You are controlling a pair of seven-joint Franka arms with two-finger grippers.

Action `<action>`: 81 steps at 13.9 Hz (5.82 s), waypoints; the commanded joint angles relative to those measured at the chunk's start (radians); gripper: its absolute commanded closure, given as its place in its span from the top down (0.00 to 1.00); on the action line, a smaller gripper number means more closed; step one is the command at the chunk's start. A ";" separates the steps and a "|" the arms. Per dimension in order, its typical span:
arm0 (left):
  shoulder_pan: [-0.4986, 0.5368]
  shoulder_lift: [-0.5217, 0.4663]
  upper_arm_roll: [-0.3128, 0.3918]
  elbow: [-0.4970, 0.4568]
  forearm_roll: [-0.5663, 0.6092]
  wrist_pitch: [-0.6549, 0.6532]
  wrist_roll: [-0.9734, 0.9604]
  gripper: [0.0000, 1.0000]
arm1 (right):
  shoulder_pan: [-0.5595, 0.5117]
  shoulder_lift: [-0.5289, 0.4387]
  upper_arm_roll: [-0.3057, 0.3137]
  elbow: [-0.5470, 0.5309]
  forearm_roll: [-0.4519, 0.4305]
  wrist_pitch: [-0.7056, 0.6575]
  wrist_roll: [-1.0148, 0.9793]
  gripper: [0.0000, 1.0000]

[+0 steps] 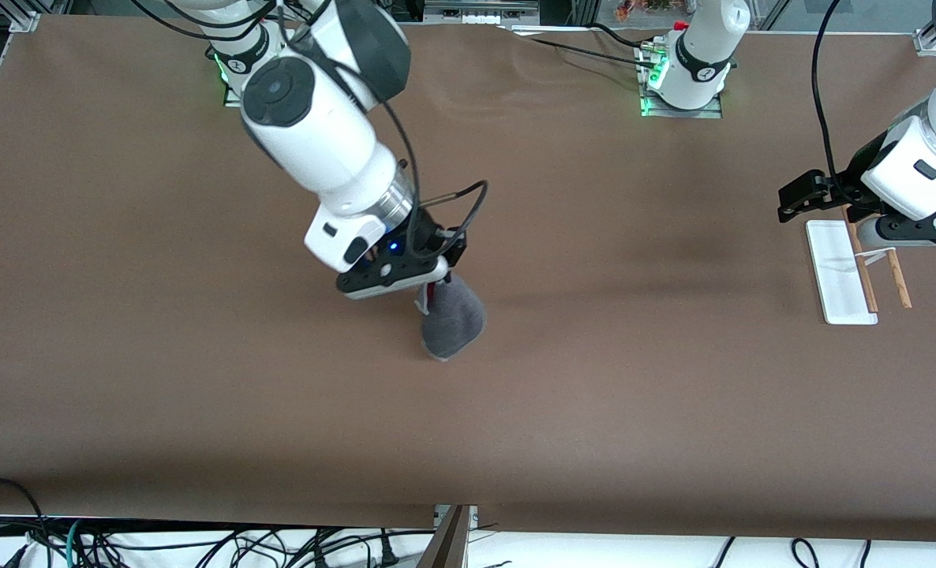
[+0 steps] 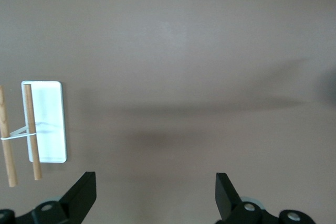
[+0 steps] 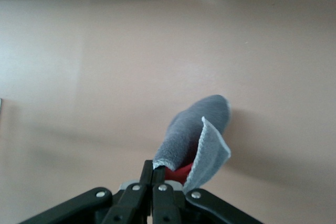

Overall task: Pass towel and hang on rack
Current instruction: 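Lift the towel with the right gripper toward the table middle, then hold the towel with the right gripper while the left gripper grasps it, then open the right gripper while the left gripper carries the towel away, then drape the towel over the wooden rods with the left gripper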

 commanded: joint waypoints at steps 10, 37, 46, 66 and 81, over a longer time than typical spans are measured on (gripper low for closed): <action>-0.034 0.135 0.005 -0.049 -0.032 0.065 0.037 1.00 | 0.103 0.010 0.001 0.026 0.005 0.143 0.200 0.00; -0.212 0.290 -0.195 -0.406 -0.951 0.857 1.279 1.00 | 0.113 0.008 0.002 0.026 0.009 0.143 0.206 0.00; -0.209 0.301 -0.193 -0.383 -0.943 0.858 1.279 0.00 | 0.113 0.008 0.002 0.026 0.008 0.143 0.206 0.00; 0.076 0.189 -0.160 -0.402 -0.829 0.671 1.266 0.00 | 0.031 -0.047 -0.022 0.025 -0.040 -0.024 -0.010 1.00; 0.716 0.163 -0.129 -0.356 -0.252 0.093 1.205 0.00 | -0.376 -0.051 -0.022 0.023 -0.055 -0.361 -0.329 1.00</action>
